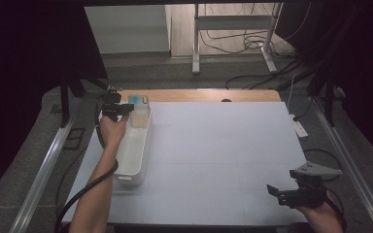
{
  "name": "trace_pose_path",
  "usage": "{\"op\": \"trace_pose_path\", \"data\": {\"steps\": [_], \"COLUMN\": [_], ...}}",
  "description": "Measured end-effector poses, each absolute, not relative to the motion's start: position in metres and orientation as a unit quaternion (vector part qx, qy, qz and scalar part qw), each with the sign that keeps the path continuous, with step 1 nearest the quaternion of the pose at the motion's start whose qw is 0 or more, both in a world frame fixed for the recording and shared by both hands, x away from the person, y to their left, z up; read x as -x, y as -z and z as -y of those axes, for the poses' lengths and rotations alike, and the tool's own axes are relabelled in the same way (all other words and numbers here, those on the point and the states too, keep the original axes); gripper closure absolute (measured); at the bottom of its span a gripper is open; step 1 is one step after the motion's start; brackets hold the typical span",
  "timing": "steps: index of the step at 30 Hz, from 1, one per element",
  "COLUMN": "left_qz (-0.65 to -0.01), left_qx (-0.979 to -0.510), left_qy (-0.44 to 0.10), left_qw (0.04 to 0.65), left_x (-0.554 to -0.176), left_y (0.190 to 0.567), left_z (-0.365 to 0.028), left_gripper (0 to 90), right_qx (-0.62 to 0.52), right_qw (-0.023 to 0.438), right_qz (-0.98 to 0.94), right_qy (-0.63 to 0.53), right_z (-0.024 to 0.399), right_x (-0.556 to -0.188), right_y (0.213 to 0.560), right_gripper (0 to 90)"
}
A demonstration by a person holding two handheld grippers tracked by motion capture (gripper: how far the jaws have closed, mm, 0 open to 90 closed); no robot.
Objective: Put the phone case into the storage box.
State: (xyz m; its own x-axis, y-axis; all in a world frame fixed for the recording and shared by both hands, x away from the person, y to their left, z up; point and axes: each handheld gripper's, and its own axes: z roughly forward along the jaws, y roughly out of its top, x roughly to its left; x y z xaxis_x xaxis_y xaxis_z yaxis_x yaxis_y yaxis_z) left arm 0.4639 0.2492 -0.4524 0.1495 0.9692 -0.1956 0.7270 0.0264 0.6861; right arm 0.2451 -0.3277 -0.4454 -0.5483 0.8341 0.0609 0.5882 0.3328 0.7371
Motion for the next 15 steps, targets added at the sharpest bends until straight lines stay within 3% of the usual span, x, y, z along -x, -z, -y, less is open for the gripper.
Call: {"op": "trace_pose_path", "data": {"steps": [15], "left_qz": [-0.61], "left_qx": [-0.683], "left_qy": [-0.183], "left_qw": [0.358], "left_x": [-0.4596], "left_y": [0.4506], "left_z": [-0.2533], "left_gripper": [59.9], "right_qx": [-0.444], "right_qw": [0.167], "right_qz": [-0.8], "right_qy": [-0.368], "right_z": [0.3274], "right_x": [-0.245], "right_y": [0.4454], "right_gripper": [0.9]}}
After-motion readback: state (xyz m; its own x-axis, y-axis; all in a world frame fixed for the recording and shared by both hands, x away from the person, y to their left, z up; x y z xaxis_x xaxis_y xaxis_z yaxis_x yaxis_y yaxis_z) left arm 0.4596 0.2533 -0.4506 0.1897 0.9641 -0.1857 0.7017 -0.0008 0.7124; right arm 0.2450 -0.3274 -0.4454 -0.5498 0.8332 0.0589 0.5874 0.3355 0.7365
